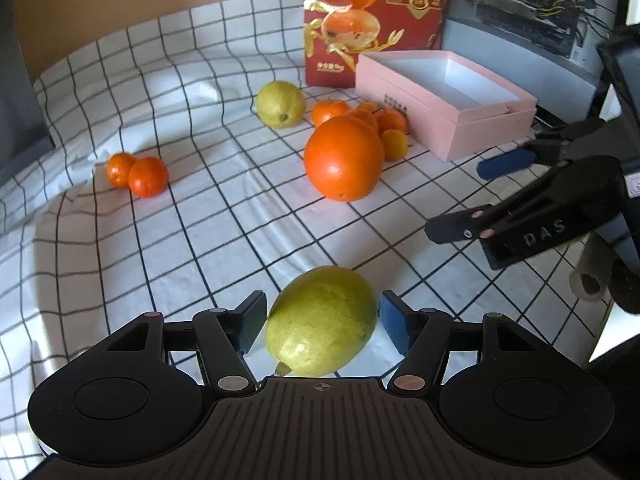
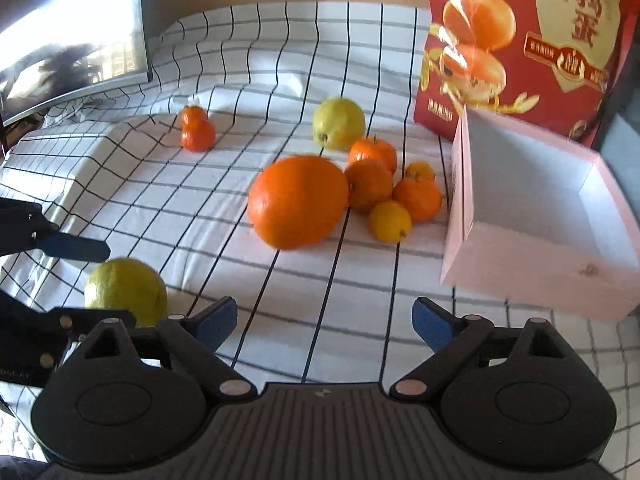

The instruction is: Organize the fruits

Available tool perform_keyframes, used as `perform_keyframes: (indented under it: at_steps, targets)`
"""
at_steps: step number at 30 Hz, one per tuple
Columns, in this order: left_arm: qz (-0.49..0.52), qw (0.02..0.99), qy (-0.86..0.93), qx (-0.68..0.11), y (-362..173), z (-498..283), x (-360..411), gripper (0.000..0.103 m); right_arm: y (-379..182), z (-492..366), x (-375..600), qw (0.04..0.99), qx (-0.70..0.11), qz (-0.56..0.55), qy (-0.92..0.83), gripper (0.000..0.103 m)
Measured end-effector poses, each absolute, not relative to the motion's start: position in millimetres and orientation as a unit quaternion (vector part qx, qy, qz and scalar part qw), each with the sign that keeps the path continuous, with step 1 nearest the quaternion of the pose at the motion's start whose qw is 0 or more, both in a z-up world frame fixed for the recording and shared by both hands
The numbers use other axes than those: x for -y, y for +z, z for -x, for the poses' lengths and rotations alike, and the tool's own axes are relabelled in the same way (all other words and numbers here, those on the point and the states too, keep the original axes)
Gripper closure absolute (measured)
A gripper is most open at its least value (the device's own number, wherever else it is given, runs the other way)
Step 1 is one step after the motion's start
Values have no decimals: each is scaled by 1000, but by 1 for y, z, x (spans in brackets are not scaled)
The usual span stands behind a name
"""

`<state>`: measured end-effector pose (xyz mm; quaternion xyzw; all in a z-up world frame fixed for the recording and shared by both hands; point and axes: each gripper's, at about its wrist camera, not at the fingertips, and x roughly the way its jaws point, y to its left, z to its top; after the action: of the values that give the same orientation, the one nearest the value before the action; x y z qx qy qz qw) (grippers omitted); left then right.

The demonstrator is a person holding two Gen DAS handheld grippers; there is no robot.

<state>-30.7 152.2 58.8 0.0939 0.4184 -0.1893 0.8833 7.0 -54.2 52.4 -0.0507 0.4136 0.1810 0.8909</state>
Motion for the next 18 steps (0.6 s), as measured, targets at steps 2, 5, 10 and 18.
perform_keyframes:
  at_steps: [2,5,10,18]
  targets:
    - [-81,882,-189,-424,54,28,-153,33,50,-6,53,889,-419,43,180,8]
    - [-69,880,-186,-432,48,25,-154,33,51,-5,49,893,-412,42,178,8]
    - [4,884,-166,-436,45,21,-171,34,59,-8,47,898,-401,42,174,8]
    - [83,899,-65,-426,44,18,-211,34,70,-22,39,911,-375,62,160,10]
